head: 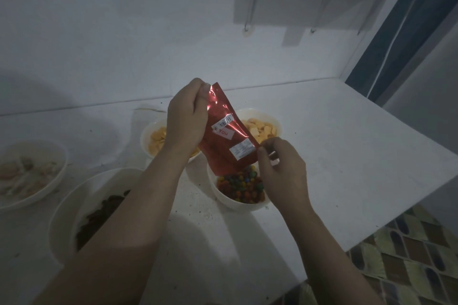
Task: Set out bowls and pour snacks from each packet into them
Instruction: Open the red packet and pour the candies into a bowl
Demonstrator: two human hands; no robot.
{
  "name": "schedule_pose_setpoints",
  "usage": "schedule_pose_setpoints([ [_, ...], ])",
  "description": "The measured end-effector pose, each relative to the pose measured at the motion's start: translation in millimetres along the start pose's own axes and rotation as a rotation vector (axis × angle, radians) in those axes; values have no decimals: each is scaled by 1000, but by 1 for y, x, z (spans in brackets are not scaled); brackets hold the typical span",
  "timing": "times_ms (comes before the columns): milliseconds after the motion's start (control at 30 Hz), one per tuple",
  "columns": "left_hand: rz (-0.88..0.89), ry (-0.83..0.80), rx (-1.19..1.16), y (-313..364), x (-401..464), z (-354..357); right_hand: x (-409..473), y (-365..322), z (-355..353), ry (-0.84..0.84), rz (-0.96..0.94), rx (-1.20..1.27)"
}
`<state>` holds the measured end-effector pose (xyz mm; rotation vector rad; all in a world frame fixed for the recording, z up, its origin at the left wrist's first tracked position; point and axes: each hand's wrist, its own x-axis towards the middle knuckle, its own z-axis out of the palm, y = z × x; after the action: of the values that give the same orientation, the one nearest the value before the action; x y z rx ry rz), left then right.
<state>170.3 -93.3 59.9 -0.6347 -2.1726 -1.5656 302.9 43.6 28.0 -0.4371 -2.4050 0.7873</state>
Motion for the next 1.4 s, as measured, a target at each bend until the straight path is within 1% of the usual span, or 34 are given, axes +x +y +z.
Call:
schedule_pose_setpoints([
  [67,27,-3,6,2,-3,1,9,-9,-1,-30,-61,26],
  [133,72,-11,19,5,-6,5,21,-23,-3,-43,-102,107],
  [300,137,-33,62,13,-12,11,53,-53,1,0,-197,172],
  [467,140,-51,54,15,-13,13,63,-56,12,43,-223,169],
  [533,136,-40,74,14,-15,14,60,-55,12,62,-195,212],
  [600,68,-11,94,11,-20,16,56,-53,8,83,-155,239],
  [667,-26,35,23,8,-26,19,50,-49,1,111,-100,276],
  [700,-82,43,-61,7,-28,20,47,-47,-3,128,-67,306],
  [733,-165,16,-176,9,-30,21,44,-44,-8,146,-34,336],
  [800,-393,-121,-453,18,-36,22,38,-38,-14,164,38,383],
  [833,-484,-179,-518,21,-38,23,35,-36,-16,159,73,406],
  [867,-522,-209,-524,24,-40,25,32,-33,-16,152,107,432],
  [933,-513,-190,-478,26,-42,29,28,-28,-18,149,173,485],
  [1033,-461,-152,-486,32,-40,33,23,-17,-21,147,275,632],
  [1100,-444,-151,-487,36,-40,35,17,-13,-22,51,360,725],
  [1167,-427,-122,-487,37,-39,36,9,-13,-20,-115,416,765],
  [1200,-431,-111,-485,38,-39,35,7,-14,-20,-160,422,774],
  [1300,-432,-120,-477,35,-38,34,9,-16,-27,-152,368,814],
  [1400,-414,-123,-505,35,-38,32,16,-17,-34,-195,356,810],
])
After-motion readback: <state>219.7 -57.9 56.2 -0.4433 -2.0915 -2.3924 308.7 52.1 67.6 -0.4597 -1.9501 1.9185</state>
